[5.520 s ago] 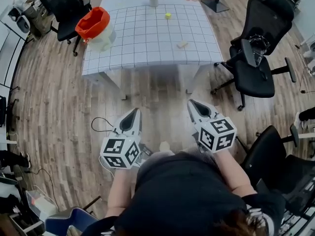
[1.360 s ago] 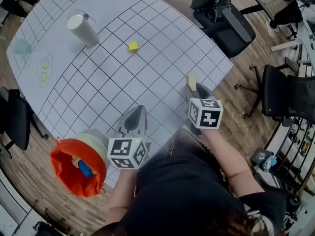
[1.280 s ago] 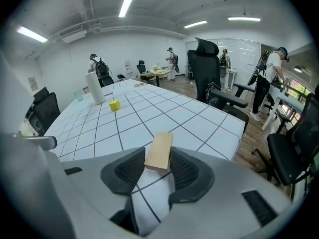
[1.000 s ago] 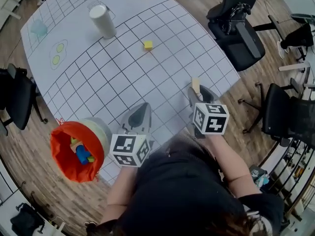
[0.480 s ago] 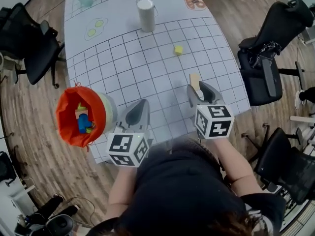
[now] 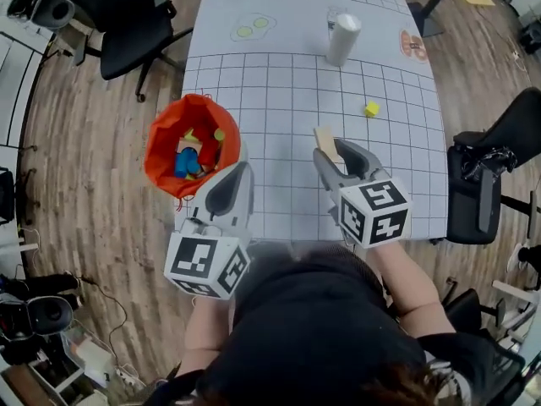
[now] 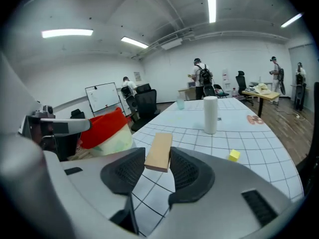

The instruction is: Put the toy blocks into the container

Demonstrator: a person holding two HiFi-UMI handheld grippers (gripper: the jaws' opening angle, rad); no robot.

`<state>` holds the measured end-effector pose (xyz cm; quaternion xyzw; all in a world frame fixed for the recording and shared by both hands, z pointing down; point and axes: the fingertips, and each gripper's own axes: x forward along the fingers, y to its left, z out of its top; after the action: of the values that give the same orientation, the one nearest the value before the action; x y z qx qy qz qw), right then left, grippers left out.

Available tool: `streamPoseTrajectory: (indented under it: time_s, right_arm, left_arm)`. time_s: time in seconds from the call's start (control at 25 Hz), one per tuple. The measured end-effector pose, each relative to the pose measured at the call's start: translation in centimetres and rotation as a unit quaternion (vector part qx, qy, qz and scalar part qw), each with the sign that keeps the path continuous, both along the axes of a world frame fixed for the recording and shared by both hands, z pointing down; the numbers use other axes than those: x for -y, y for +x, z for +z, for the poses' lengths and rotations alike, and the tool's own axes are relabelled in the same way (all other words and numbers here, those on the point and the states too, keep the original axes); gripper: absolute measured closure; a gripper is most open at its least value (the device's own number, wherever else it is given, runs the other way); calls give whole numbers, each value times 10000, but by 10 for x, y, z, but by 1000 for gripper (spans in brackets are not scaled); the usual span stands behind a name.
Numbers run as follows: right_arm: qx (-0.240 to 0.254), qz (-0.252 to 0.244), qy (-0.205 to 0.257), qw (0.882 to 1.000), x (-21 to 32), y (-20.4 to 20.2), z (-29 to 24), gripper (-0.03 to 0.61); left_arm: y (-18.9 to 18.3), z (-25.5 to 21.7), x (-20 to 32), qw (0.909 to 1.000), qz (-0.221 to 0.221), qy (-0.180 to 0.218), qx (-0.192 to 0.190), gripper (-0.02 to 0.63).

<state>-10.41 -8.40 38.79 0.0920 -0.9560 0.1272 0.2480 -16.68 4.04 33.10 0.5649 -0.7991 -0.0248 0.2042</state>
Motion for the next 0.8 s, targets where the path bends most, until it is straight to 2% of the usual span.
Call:
streamPoseTrajectory:
  time_s: [0.2, 0.36, 0.56, 0.8]
  right_arm:
    - [288, -830, 40, 9961, -43, -40, -31, 405]
    - [454, -1455, 111, 9883, -79, -69, -48, 405]
    - [706, -2097, 232, 9749, -118, -99, -70, 405]
    - [1135, -2747, 480, 9536, -158, -125, -90, 400]
  left_arm:
    - [-23, -28, -41, 9978, -566, 216, 256, 588]
    - [-48, -33, -82, 9919, -1164, 280, 422, 588]
    - [-64, -26, -124, 9854, -1660, 114, 371, 588]
    - [-68, -16, -147, 9801, -1966, 41, 256, 588]
